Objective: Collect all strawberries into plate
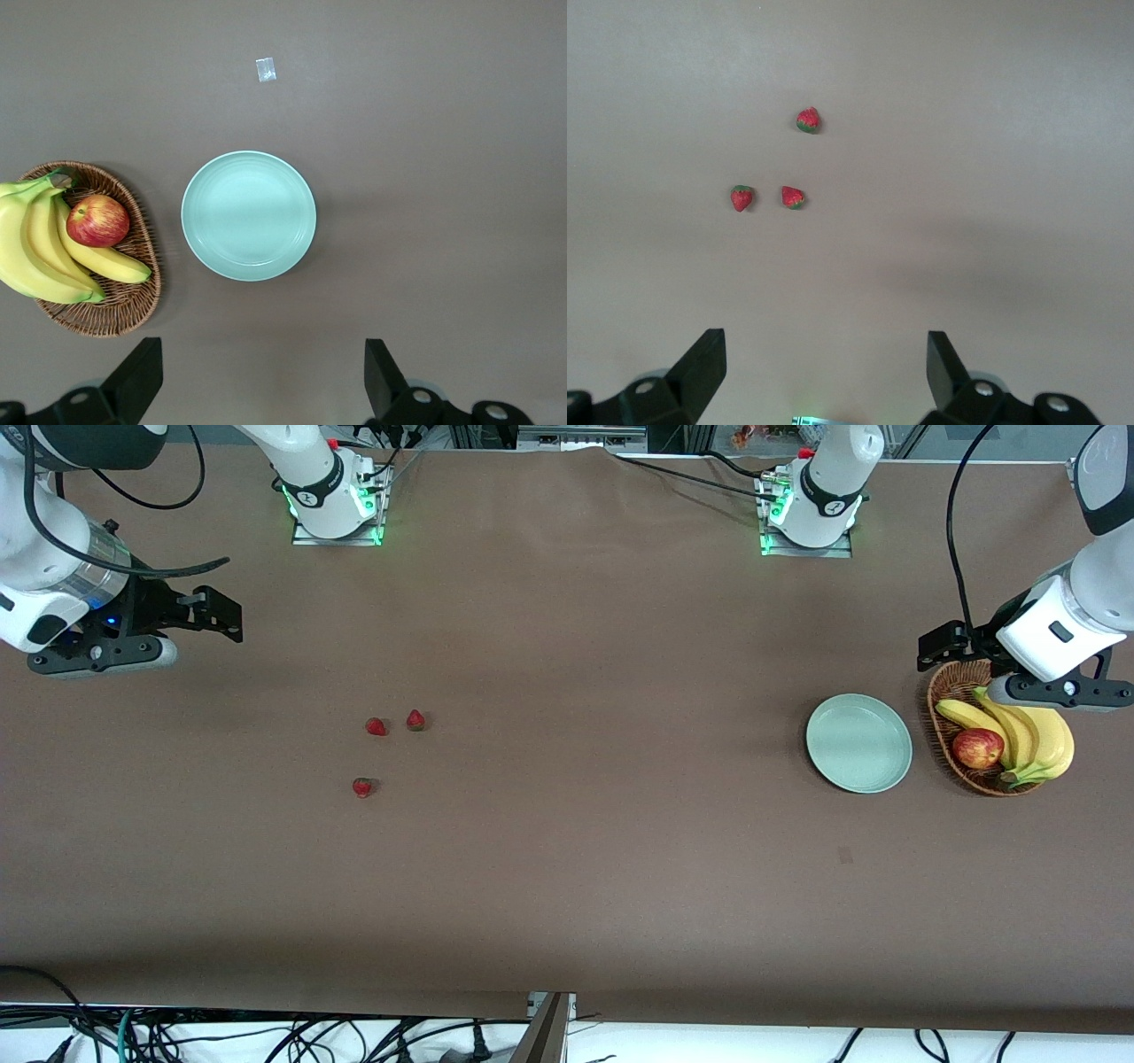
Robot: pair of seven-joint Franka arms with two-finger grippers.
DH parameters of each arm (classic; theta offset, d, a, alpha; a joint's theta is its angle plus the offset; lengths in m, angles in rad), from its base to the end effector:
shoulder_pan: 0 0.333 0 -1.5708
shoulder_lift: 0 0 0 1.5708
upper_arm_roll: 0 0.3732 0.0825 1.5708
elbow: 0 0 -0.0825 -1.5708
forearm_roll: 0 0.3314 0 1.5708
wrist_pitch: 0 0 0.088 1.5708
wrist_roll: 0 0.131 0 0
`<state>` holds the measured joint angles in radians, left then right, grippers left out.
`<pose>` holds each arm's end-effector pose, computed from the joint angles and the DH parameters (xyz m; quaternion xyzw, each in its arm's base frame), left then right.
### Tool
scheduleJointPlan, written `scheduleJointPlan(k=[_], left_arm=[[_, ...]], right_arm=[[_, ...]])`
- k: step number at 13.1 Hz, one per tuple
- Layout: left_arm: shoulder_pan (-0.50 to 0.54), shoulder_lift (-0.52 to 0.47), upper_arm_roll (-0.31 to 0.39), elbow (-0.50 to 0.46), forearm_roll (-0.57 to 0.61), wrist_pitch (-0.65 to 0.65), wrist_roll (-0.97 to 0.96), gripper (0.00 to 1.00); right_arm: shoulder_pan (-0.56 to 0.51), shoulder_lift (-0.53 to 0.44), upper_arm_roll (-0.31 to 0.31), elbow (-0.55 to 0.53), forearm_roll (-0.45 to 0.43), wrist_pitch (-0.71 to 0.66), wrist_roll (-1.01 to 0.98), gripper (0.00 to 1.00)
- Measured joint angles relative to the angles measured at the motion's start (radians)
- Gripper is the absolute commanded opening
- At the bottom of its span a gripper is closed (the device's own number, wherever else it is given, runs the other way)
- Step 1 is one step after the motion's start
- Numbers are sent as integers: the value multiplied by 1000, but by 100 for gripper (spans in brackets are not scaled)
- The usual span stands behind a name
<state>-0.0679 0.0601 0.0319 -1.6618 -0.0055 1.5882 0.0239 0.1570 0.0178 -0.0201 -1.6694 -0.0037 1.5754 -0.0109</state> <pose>0.5142 -0.0198 0.5907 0.9973 -0.0296 -0.0668 0.0014 0.4961 0.0680 0.6081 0.9957 0.0738 -0.0556 0.0055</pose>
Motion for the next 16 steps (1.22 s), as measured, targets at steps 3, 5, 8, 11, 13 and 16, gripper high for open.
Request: scheduleJointPlan(k=[3, 5, 8, 11, 13, 16], left_arm=[[0, 1, -1, 0, -1, 0, 0, 100], [0, 2, -1, 0, -1, 0, 0, 100], [0, 2, -1, 0, -1, 0, 0, 100], [0, 5, -1, 0, -1, 0, 0, 100], [0, 9, -1, 0, -1, 0, 0, 100], [-1, 12, -1, 0, -1, 0, 0, 100]], right_arm=[[0, 0, 0, 0, 18, -1, 0, 100], [0, 1, 1, 0, 32, -1, 0, 100], [0, 1, 1, -4, 35, -1, 0, 100], [1, 7, 2, -44, 55, 5, 0, 100], [2, 19, 5, -116, 72, 75, 5, 100], [15, 71, 8, -245, 96, 235, 6, 100]])
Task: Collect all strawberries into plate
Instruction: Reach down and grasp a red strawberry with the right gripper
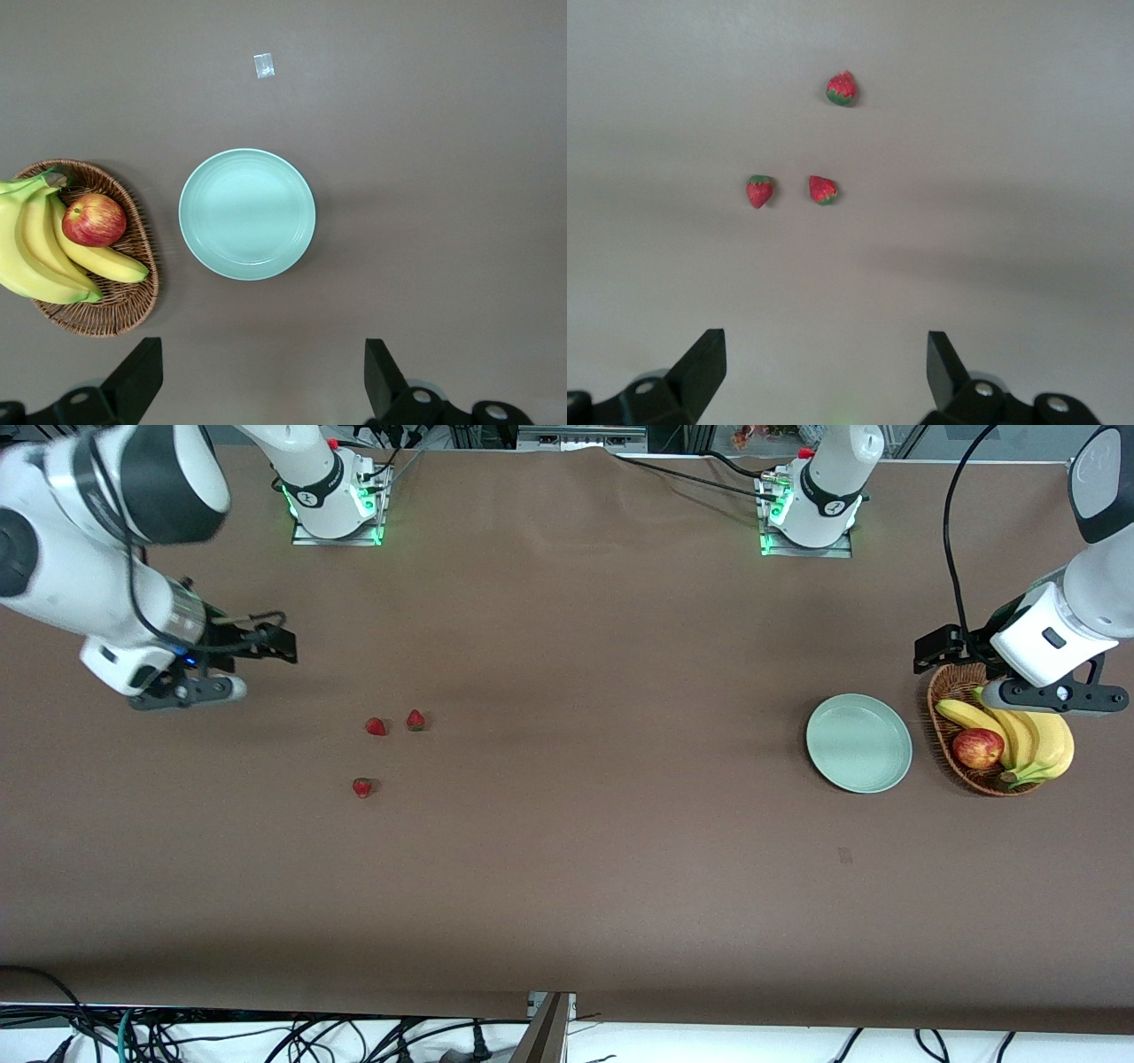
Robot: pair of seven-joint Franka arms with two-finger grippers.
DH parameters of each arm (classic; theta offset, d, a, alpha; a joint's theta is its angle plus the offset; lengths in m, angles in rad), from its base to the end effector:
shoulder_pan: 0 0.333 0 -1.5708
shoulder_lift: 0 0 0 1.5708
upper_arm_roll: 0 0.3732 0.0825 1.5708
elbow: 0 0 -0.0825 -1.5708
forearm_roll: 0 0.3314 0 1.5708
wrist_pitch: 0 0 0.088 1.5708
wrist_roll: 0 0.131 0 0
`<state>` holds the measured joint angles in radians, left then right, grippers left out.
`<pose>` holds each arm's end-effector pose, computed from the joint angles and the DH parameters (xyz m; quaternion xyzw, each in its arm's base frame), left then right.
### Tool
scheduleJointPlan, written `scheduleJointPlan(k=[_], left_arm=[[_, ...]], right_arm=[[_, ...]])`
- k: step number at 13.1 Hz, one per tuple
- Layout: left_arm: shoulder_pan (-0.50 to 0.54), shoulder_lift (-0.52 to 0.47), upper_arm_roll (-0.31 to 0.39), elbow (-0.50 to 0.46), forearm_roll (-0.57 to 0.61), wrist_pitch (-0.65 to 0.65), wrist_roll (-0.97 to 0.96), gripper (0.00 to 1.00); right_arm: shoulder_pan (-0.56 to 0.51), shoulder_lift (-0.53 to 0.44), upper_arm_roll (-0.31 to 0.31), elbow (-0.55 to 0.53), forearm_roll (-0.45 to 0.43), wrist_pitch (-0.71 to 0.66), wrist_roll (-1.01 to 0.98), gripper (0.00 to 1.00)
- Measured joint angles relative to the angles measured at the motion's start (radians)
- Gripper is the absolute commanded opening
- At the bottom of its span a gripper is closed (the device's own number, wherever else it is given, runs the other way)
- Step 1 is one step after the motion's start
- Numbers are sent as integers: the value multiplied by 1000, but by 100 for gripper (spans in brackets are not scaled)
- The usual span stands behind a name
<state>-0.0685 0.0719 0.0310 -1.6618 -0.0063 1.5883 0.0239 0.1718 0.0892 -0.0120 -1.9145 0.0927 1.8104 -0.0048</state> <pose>0.5172 -0.0208 0.5846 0.9969 -0.0303 -0.0726 0.0015 0.5041 0.0914 0.4882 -0.9922 -0.0665 0.0994 0.0356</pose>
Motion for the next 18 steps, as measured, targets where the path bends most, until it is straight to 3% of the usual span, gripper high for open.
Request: scheduleJointPlan(k=[7, 11, 16, 18], left_arm=[[0, 2, 0, 0, 0, 0, 0, 100], [0, 2, 0, 0, 0, 0, 0, 100], [0, 2, 0, 1, 0, 2, 0, 100], [0, 2, 0, 1, 0, 2, 0, 100]], right_arm=[[61, 268, 13, -63, 13, 376, 7, 99], [64, 345, 27, -189, 14, 610, 7, 97], [64, 349, 40, -239, 22, 671, 9, 78], [64, 352, 44, -259, 23, 693, 10, 57]])
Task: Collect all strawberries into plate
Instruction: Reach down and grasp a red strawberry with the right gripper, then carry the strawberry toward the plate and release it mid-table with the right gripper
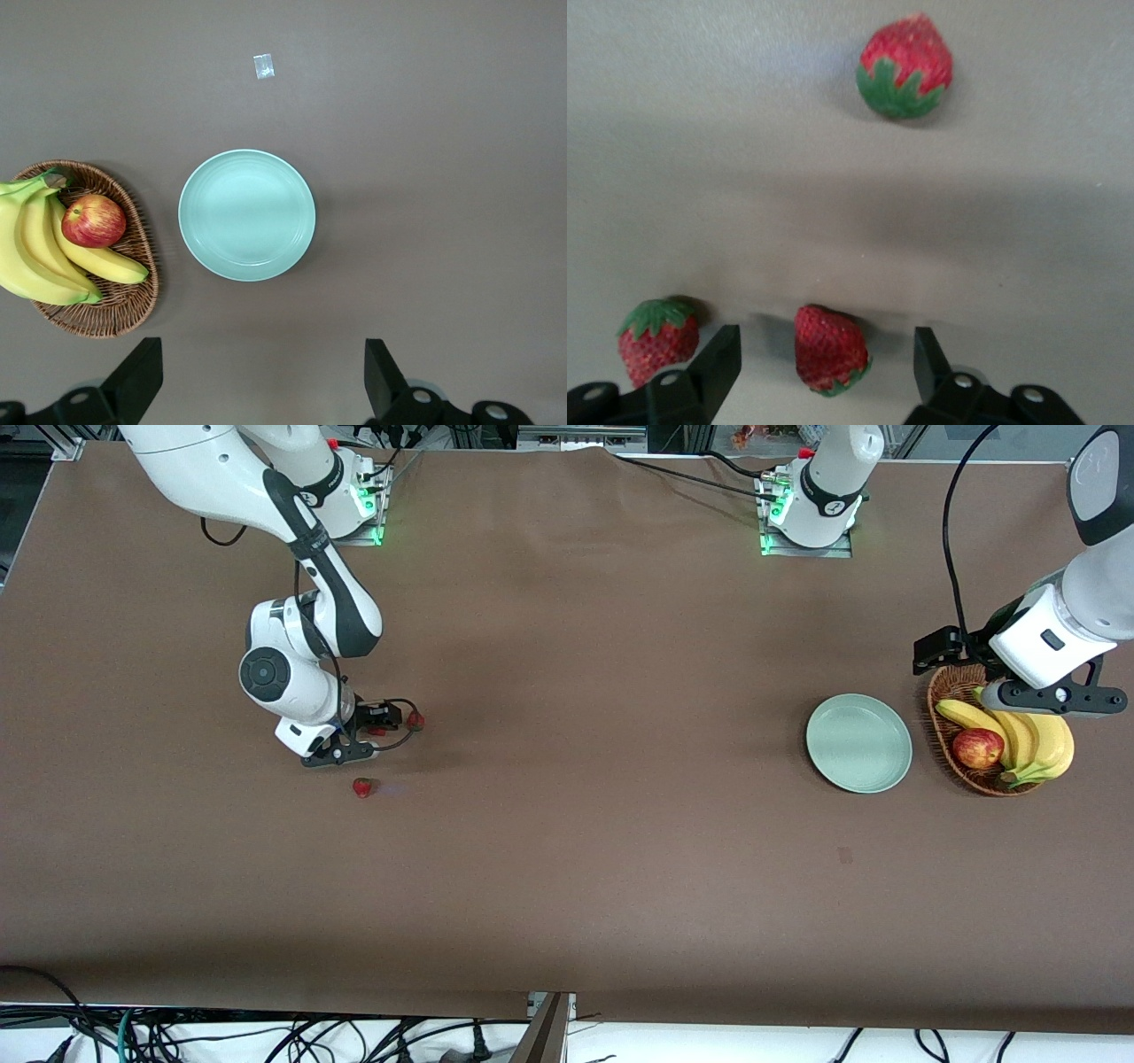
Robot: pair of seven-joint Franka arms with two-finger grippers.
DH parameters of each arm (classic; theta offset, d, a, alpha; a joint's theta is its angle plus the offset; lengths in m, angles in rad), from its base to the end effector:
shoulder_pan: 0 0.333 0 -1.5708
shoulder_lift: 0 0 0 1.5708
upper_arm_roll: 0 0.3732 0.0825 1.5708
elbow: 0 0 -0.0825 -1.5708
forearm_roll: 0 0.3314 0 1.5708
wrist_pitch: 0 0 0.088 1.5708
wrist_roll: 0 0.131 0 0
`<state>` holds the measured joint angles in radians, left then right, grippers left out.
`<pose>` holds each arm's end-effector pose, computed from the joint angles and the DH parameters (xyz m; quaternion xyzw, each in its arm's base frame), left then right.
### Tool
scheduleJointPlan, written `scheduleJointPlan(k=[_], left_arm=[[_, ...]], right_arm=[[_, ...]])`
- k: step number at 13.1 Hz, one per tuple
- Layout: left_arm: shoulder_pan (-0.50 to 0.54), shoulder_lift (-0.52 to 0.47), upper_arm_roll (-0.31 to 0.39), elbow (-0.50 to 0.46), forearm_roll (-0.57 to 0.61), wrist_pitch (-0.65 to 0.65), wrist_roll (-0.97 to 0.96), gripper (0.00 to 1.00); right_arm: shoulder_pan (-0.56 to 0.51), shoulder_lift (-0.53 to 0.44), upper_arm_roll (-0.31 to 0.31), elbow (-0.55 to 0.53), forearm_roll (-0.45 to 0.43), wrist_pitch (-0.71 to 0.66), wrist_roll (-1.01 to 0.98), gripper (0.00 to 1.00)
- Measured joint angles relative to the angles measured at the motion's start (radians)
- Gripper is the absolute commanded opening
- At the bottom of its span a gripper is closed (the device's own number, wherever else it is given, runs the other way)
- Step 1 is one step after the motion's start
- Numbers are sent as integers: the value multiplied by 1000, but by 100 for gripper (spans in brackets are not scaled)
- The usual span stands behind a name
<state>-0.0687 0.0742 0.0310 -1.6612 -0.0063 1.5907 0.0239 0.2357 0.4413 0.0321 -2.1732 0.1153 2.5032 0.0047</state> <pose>0.5181 -0.0210 0.5838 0.9969 -0.0304 -0.0723 0.0015 0.5255 0.1445 0.2505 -0.9943 -0.0819 0.0604 0.0307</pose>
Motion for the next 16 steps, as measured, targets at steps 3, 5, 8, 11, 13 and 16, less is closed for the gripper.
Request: scheduleJointPlan(k=[3, 5, 8, 11, 13, 16], left_arm=[[0, 0, 0, 1, 0, 0, 0, 100], [0, 0, 0, 1, 0, 0, 0, 100], [0, 0, 0, 1, 0, 0, 0, 100], [0, 0, 0, 1, 0, 0, 0, 100], [0, 0, 0, 2, 0, 0, 0, 100], [0, 0, 0, 2, 0, 0, 0, 100]], right_arm=[[0, 1, 0, -8, 0, 8, 0, 23], [-2, -3, -2, -8, 0, 8, 0, 15], [-2, -4, 3, -7, 1, 8, 7, 15], [-1, -17, 61, 56, 1, -78, 131, 15], [2, -35, 122, 165, 2, -221, 250, 16], [45, -32, 198, 302, 6, -286, 468, 16]])
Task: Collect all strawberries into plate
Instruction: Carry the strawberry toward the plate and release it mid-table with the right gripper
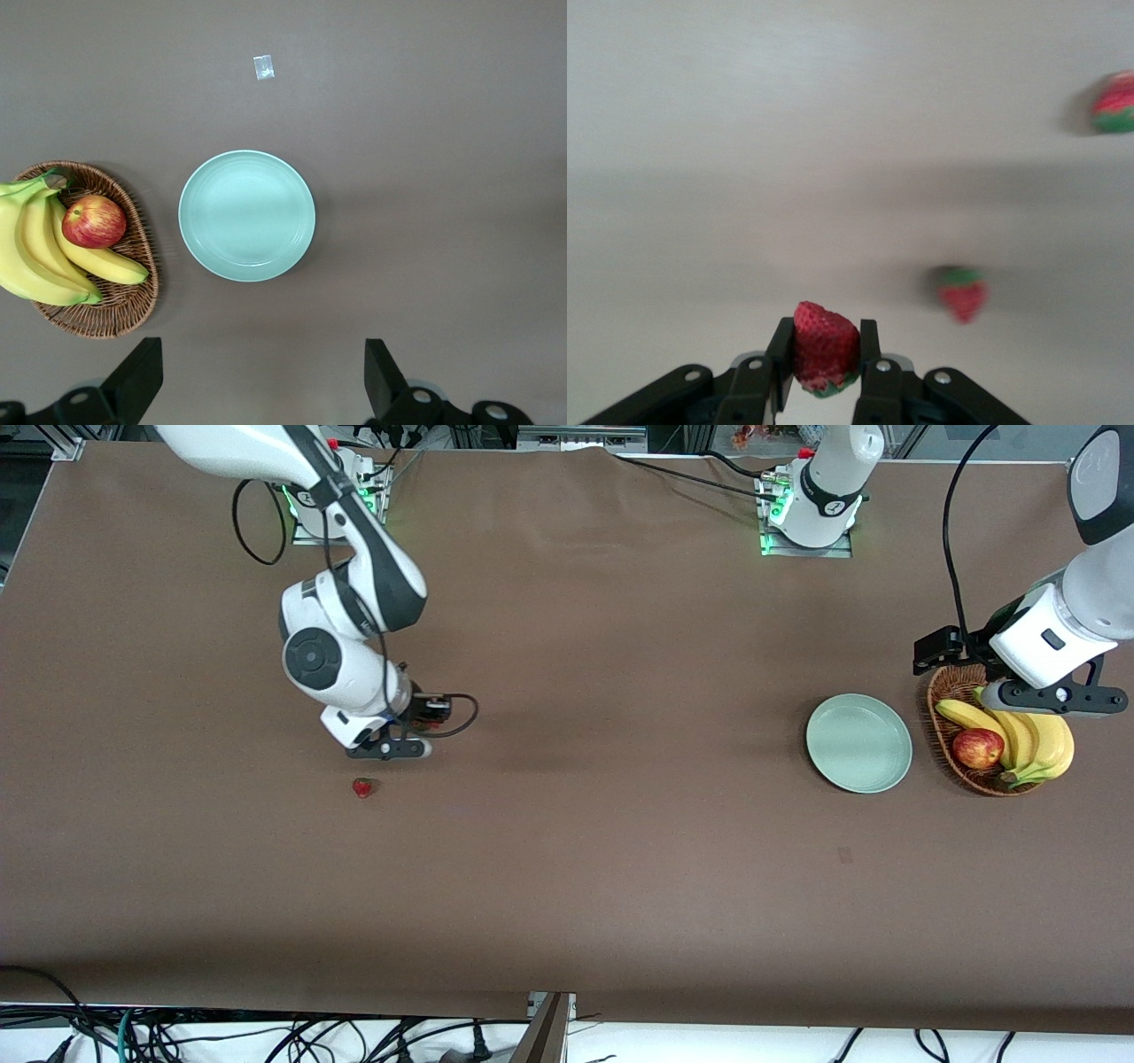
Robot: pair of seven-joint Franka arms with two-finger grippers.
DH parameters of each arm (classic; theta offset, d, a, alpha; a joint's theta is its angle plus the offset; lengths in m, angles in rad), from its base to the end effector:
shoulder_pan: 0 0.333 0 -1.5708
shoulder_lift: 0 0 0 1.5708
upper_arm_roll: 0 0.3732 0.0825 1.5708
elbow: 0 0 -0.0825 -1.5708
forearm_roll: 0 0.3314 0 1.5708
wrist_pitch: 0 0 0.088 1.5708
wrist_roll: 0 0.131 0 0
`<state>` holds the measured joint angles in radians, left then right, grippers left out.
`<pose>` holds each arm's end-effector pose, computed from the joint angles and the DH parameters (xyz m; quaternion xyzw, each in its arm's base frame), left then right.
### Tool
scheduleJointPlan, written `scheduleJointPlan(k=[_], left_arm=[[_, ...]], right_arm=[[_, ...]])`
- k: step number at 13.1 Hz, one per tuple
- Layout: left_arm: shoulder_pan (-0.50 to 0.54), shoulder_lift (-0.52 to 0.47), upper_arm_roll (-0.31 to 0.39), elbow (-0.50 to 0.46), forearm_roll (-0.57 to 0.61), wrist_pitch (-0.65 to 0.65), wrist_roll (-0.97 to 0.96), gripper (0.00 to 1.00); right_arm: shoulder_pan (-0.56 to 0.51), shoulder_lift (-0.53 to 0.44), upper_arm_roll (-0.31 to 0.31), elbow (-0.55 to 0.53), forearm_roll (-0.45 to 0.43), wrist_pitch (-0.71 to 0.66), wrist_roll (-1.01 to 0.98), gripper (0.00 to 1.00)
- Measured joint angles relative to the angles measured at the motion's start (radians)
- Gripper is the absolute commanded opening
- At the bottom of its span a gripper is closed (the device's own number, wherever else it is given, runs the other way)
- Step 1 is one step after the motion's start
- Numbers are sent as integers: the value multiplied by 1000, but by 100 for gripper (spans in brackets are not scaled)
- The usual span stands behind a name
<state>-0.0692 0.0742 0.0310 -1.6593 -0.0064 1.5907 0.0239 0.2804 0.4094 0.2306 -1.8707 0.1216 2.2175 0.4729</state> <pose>0.5183 -0.0213 0.5846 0.9970 -0.0306 -0.0713 0.0015 0.5349 0.2914 0.3597 -0.9949 0.0269 0.0680 0.0692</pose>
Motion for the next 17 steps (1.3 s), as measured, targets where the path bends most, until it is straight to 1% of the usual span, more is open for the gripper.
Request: scheduleJointPlan(k=[2, 4, 5, 7, 8, 9, 11, 13, 14, 15, 16, 17], left_arm=[[0, 0, 0, 0, 0, 0, 0, 100], [0, 0, 0, 1, 0, 0, 0, 100], [-1, 0, 0, 1, 0, 0, 0, 100], [-1, 1, 0, 1, 0, 0, 0, 100], [-1, 3, 0, 1, 0, 0, 0, 100], [-1, 4, 0, 1, 0, 0, 0, 100], [-1, 6, 0, 1, 0, 1, 0, 100], [-1, 8, 0, 1, 0, 1, 0, 100], [-1, 9, 0, 1, 0, 1, 0, 100], [-1, 10, 1, 1, 0, 2, 0, 100], [-1, 11, 1, 1, 0, 3, 0, 100], [-1, 13, 1, 1, 0, 4, 0, 100]], right_arm=[[102, 58, 10, 109, 2, 0, 200, 16], [240, 173, 10, 260, 1, 8, 423, 18], [308, 243, 5, 343, -5, 21, 514, 21], [422, 376, -26, 498, -27, 91, 668, 21], [458, 428, -40, 549, -31, 147, 718, 24], [481, 469, -46, 581, -31, 209, 758, 25], [519, 530, -57, 607, -32, 334, 828, 26], [568, 573, -93, 611, -32, 429, 869, 29], [585, 591, -105, 613, -32, 462, 885, 44], [594, 603, -110, 614, -32, 482, 904, 68], [596, 607, -112, 616, -32, 489, 921, 79], [596, 607, -115, 622, -32, 489, 938, 85]])
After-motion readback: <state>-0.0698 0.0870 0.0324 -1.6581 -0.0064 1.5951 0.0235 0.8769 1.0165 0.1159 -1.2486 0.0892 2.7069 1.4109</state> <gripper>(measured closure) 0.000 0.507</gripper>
